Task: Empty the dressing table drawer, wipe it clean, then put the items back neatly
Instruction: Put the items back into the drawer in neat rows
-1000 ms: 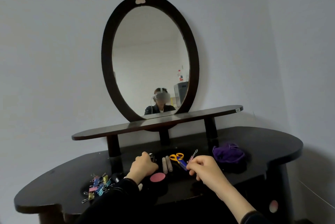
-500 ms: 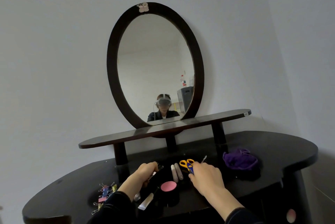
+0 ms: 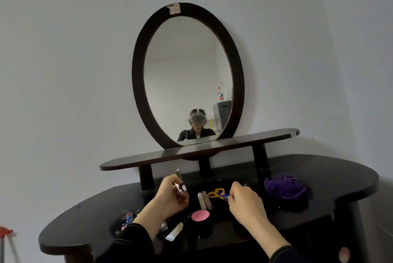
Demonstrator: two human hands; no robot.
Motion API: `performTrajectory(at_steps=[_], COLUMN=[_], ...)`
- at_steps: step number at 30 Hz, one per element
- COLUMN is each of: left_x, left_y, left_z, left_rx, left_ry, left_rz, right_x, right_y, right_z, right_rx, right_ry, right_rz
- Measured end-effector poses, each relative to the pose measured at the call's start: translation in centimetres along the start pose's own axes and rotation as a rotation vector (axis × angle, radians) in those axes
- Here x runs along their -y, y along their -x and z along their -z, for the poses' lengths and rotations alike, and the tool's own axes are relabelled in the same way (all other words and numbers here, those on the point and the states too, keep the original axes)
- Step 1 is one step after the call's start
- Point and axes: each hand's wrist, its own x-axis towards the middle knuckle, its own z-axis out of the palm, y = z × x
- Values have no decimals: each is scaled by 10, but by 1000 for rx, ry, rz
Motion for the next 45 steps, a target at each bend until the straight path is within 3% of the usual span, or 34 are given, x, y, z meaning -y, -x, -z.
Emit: performTrajectory(at_steps=[2, 6, 9, 12, 20, 25, 29, 32, 36, 40, 45], left_x=[-5, -5, 9, 26, 32, 36, 43, 58, 78, 137, 245], left_y=[7, 21, 25, 27, 24, 31, 52, 75, 108, 141, 146], left_z=[-5, -18, -29, -44, -66, -62, -65, -72, -67, -40, -6], left_rx=[76, 139, 108, 43, 59, -66, 45, 135, 174, 299, 255], left_ry=[99, 97, 81, 61, 70, -17, -227, -365, -380, -518, -552], left_rz=[2, 5, -32, -61, -316, -421, -453, -500, -575, -579, -396], right_x=[-6, -22, -25, -25, -28, -23, -23, -17, -19, -46, -90], right_y=[-1, -1, 5, 10, 10, 13, 22, 37, 77, 147, 215], right_z=[5, 19, 28, 37, 48, 47, 52, 58, 68, 58, 13], right_rx=[-50, -128, -27, 103, 259, 363, 491, 454, 378, 510, 558], right_ry=[-212, -891, -1232, -1360, -1422, -1308, -1302, -1298, -1169, -1075, -828], right_rz=[-58, -339, -382, -405, -479, -390, -260, -211, -109, -58, -129])
